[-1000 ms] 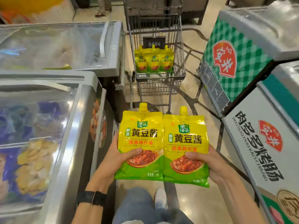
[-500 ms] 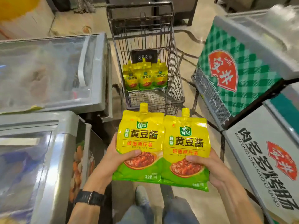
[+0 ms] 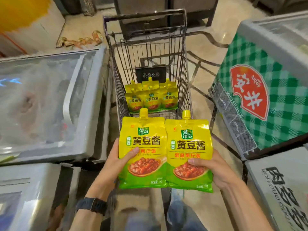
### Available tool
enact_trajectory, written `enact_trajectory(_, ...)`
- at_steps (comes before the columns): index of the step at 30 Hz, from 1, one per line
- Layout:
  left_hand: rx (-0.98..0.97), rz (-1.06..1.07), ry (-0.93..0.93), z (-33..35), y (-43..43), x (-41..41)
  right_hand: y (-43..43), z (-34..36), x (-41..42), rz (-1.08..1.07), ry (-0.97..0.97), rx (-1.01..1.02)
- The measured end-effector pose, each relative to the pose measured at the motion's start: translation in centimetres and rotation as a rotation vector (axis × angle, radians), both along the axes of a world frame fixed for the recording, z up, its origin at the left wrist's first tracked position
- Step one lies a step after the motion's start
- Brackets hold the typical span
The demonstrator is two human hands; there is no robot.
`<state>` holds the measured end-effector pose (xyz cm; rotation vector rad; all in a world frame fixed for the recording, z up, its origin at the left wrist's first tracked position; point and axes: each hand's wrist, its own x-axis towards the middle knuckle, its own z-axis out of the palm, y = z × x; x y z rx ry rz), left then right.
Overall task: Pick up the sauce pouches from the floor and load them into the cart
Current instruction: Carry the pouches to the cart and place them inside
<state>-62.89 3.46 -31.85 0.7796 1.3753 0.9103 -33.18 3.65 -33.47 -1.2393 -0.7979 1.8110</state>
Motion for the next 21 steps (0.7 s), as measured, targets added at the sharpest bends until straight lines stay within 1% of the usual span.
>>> enact_trajectory(5, 0.009, 0.055, 0.021, -1.5, 6.0, 0.0, 8.3, -1.8, 0.0, 0.054, -0.045, -0.041)
enact_trajectory(8, -0.003, 0.082, 0.057, -2.6, 10.1, -0.6, 12.7, -2.9, -1.3, 0.049, -0.062, -0.063)
enact_trajectory(12, 0.014, 0.094, 0.137, -4.6, 15.8, -1.7, 17.6, -5.7, -3.2, 0.019, -0.155, -0.131)
enact_trajectory(15, -0.01, 0.067, 0.17, -6.8, 19.5, -2.4, 20.5, -8.0, -4.7, -0.065, -0.232, -0.158)
enact_trajectory(18, -0.03, 0.014, 0.256, -9.4, 23.4, -2.7, 24.1, -10.6, -5.9, -0.07, -0.327, -0.158)
enact_trajectory(21, -0.051, -0.035, 0.423, -12.2, 26.9, -2.8, 27.4, -13.9, -7.3, -0.051, -0.418, -0.171)
